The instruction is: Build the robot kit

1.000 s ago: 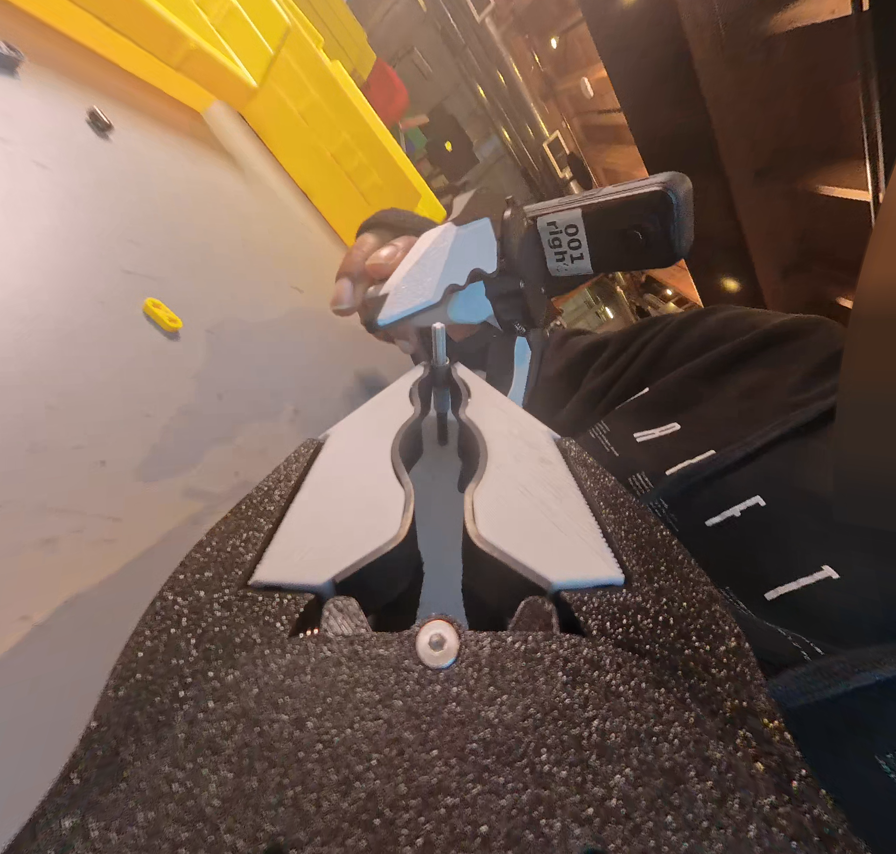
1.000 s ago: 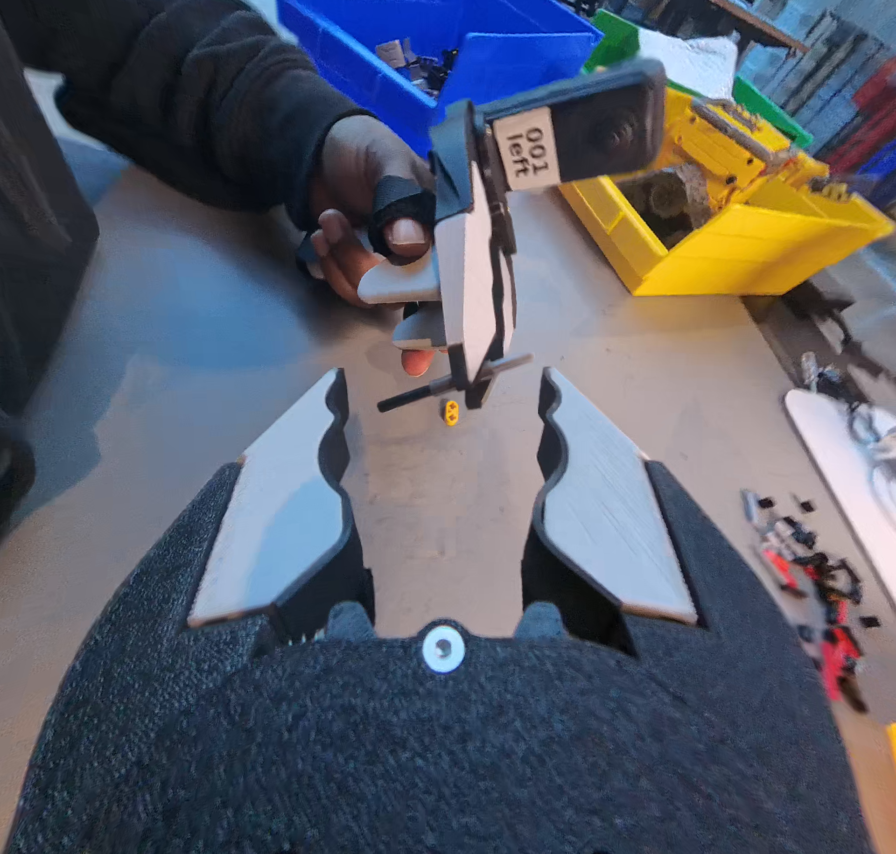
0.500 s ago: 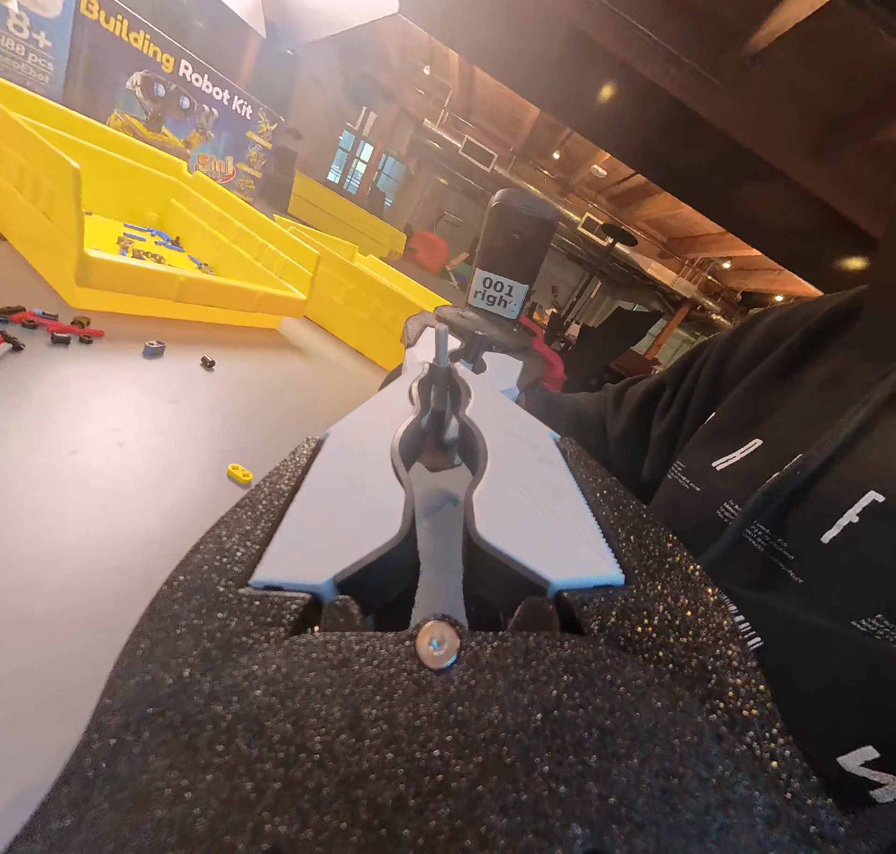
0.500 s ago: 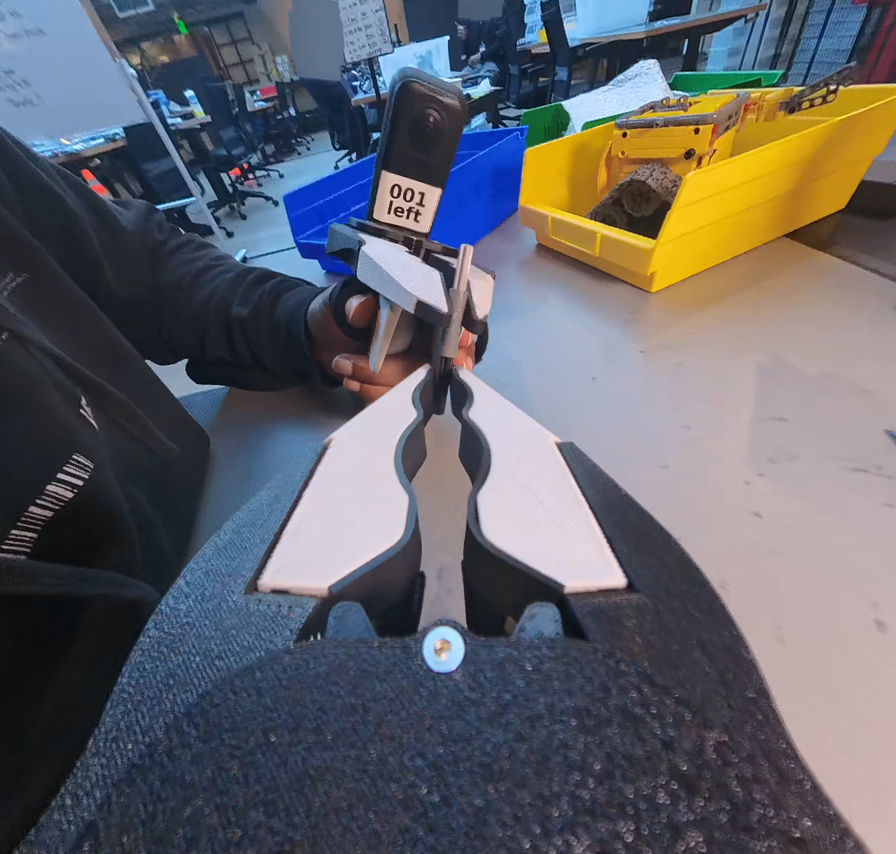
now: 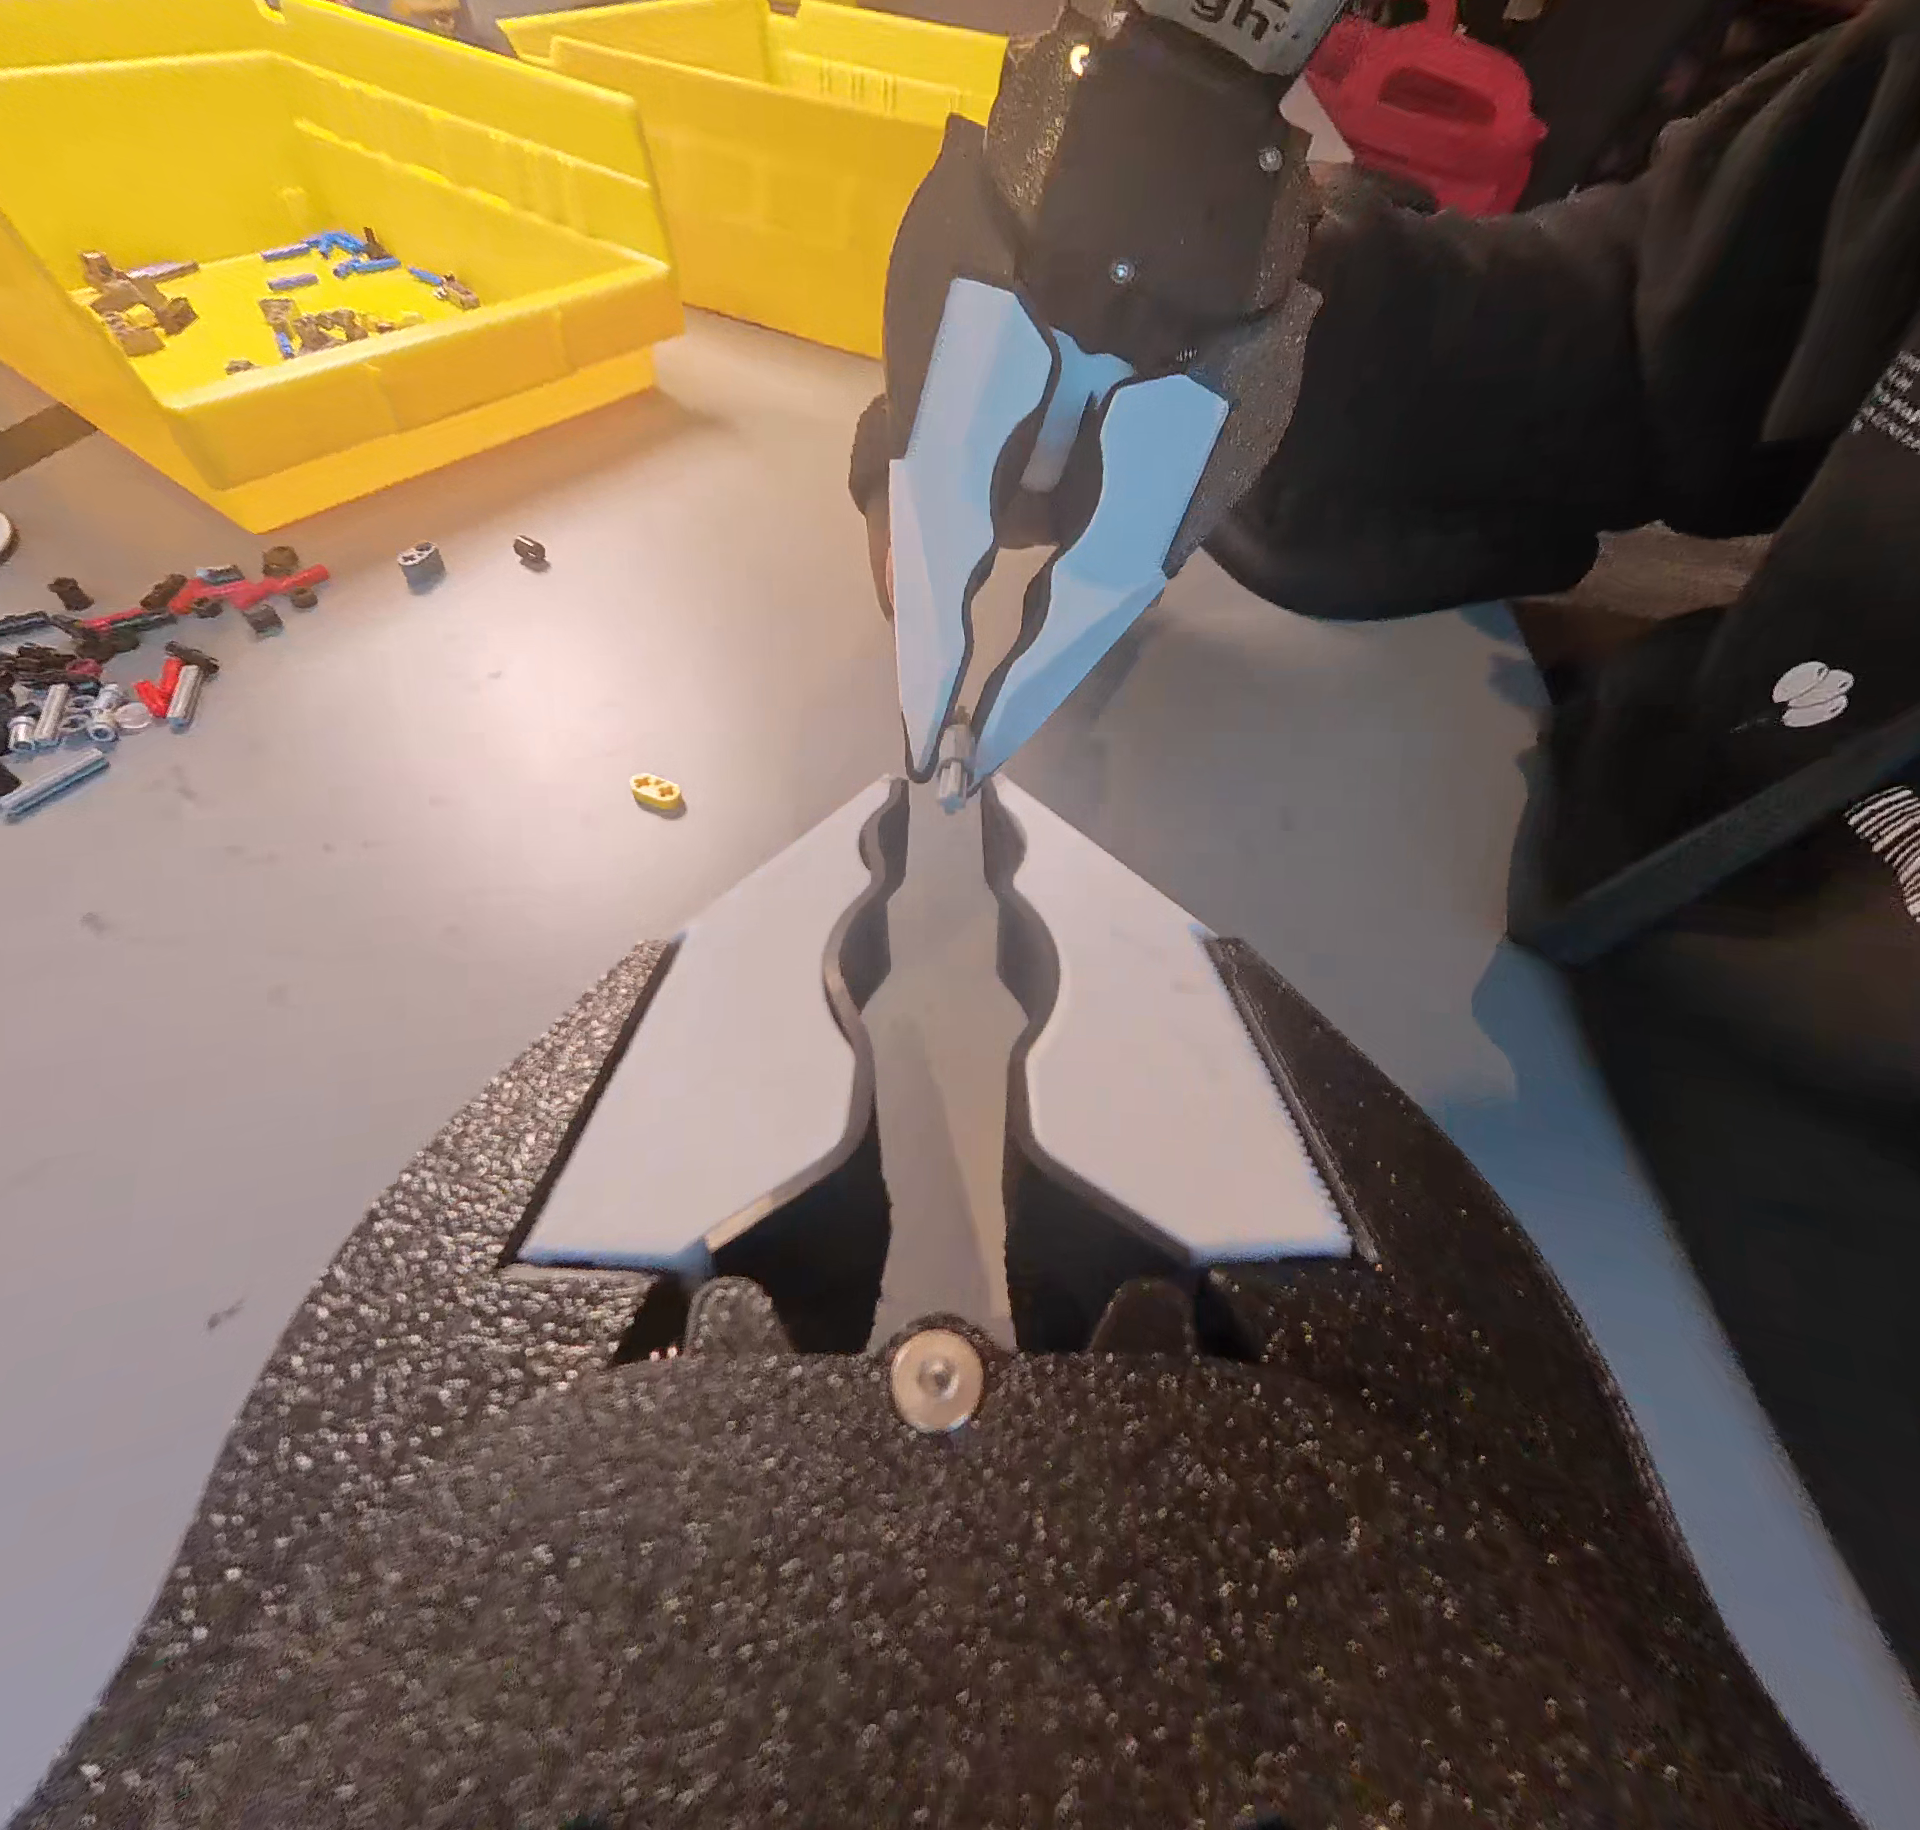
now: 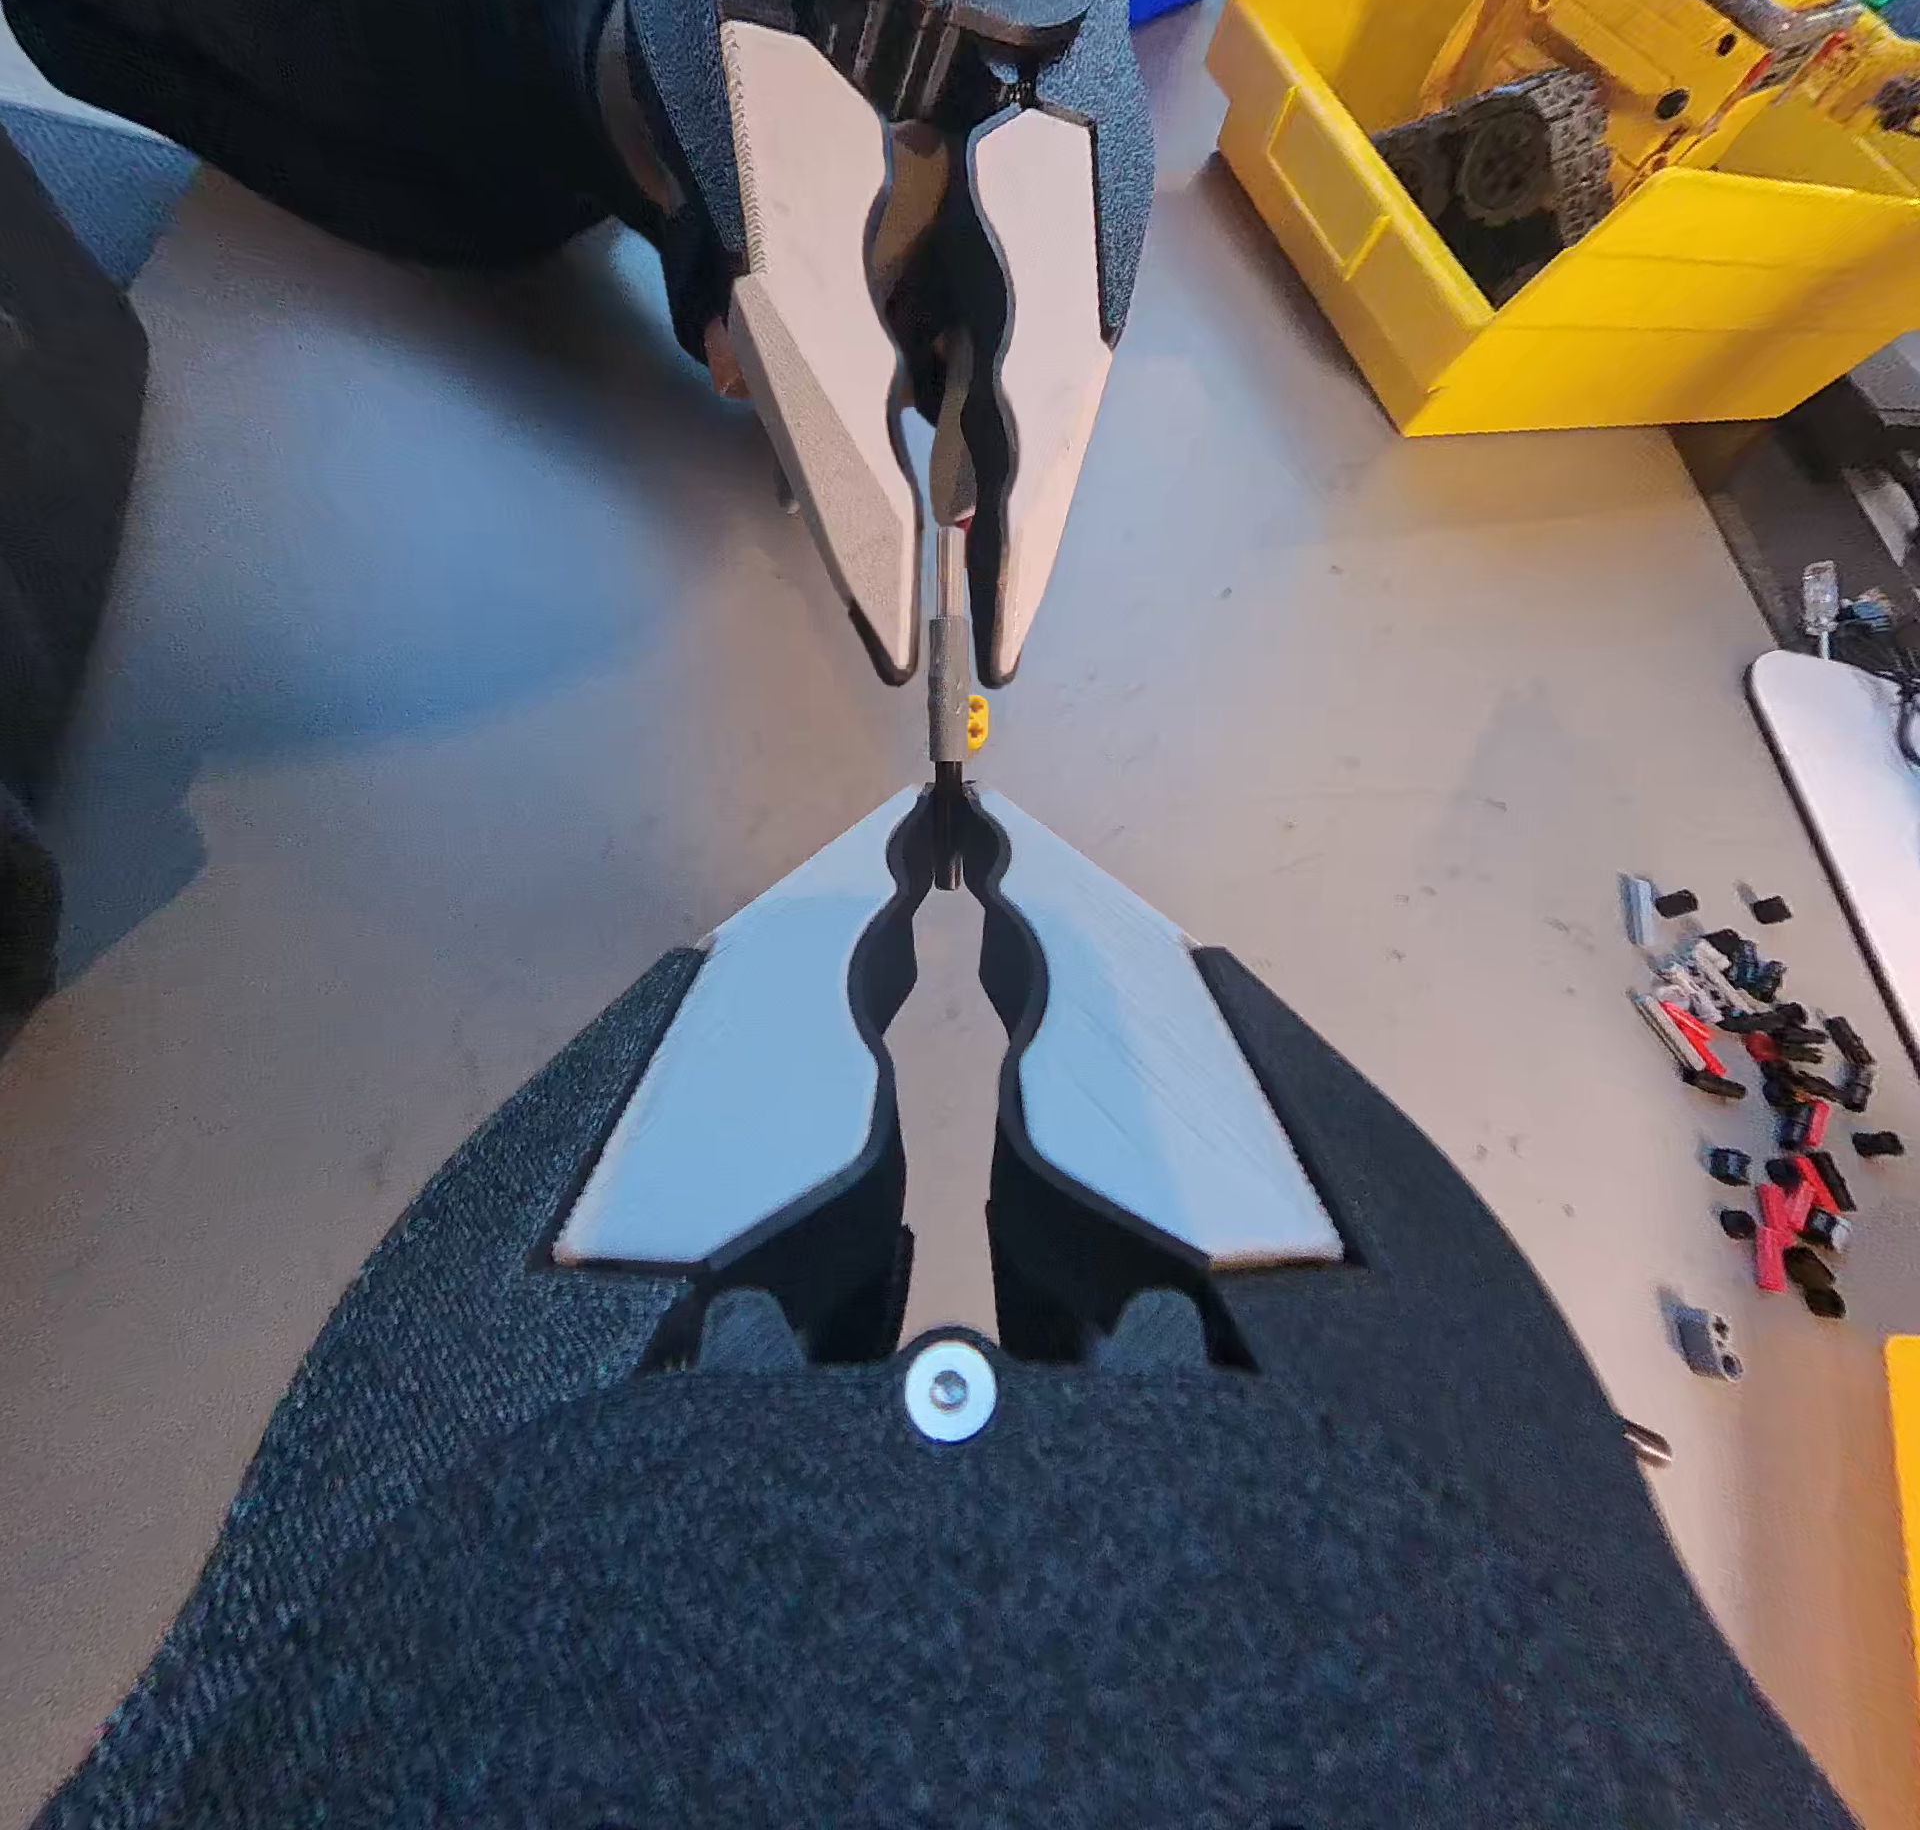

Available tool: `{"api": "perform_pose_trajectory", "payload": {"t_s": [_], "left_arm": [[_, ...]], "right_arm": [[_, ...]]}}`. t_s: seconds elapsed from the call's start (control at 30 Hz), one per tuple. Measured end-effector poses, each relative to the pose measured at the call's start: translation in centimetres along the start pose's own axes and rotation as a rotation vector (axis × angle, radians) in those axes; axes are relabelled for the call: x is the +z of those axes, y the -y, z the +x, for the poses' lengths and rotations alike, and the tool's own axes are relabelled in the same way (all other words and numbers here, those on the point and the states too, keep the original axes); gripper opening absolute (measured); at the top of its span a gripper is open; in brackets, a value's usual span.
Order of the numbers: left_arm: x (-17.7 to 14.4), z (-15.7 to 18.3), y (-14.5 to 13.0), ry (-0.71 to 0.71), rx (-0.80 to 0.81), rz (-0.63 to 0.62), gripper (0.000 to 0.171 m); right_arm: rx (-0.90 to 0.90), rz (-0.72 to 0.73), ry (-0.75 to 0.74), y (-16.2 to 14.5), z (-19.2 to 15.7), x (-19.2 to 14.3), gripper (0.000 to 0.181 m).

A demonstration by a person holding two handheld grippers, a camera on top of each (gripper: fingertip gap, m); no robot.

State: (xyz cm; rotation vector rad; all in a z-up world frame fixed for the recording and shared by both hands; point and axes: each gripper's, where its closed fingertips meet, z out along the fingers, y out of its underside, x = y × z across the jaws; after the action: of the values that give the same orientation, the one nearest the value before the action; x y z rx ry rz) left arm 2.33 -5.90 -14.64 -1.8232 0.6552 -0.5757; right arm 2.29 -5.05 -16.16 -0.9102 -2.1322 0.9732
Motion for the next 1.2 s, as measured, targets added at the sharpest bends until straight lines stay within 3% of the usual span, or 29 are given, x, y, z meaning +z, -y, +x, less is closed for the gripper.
{"api": "perform_pose_trajectory", "payload": {"t_s": [0.23,0.87,1.03,1.2], "left_arm": [[0.2,0.0,-1.3,0.022,0.055,-0.092,0.003],[0.4,0.4,-2.0,0.013,0.112,-0.135,0.002],[0.2,0.1,-2.6,0.022,0.117,-0.171,0.003],[-2.1,-2.8,-4.4,0.122,0.104,-0.286,0.017]], "right_arm": [[-0.011,0.028,0.012,0.2,0.0,0.2,0.003],[0.022,0.134,0.072,1.4,-0.9,0.4,0.014],[0.013,0.092,0.061,1.1,-0.7,0.7,0.006],[0.032,-0.077,0.014,-2.6,0.8,0.4,0.006]]}}
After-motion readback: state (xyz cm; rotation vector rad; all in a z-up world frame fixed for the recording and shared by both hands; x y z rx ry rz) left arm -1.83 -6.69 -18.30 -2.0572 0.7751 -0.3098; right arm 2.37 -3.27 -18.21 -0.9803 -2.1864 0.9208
